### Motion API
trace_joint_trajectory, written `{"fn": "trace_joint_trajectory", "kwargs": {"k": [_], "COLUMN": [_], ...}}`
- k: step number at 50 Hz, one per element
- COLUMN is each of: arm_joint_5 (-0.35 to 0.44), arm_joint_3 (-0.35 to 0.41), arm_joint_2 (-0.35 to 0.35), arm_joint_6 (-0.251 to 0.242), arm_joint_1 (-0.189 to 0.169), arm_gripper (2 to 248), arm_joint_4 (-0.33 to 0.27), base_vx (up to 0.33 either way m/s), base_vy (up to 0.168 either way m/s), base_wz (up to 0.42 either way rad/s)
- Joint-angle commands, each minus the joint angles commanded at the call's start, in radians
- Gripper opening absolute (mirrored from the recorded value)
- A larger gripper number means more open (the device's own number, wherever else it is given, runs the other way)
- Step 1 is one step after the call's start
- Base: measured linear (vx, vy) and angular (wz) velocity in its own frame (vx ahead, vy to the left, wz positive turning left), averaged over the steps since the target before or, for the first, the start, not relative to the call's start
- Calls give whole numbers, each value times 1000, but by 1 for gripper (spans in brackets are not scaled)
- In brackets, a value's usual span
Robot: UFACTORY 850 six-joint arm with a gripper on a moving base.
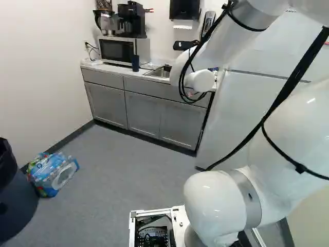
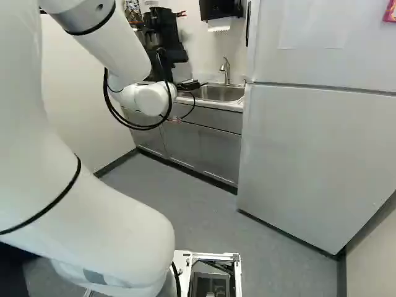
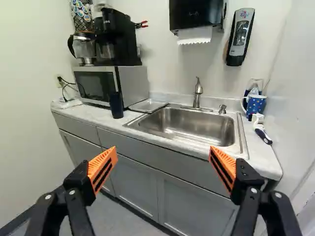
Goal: Rinse the cup and place it in the tray
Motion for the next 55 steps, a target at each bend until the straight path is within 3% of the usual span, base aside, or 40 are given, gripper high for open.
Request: {"fn": "trace_joint_trajectory", "kwargs": {"k": [55], "arm_joint_5": [-147], "arm_joint_3": [-105], "arm_joint_2": [14], "arm_joint_6": [0], "arm_joint_1": [0], "arm_gripper": [247], "arm_joint_4": [0], "base_vx": [0], "base_vy": [0], "base_wz": [0]}}
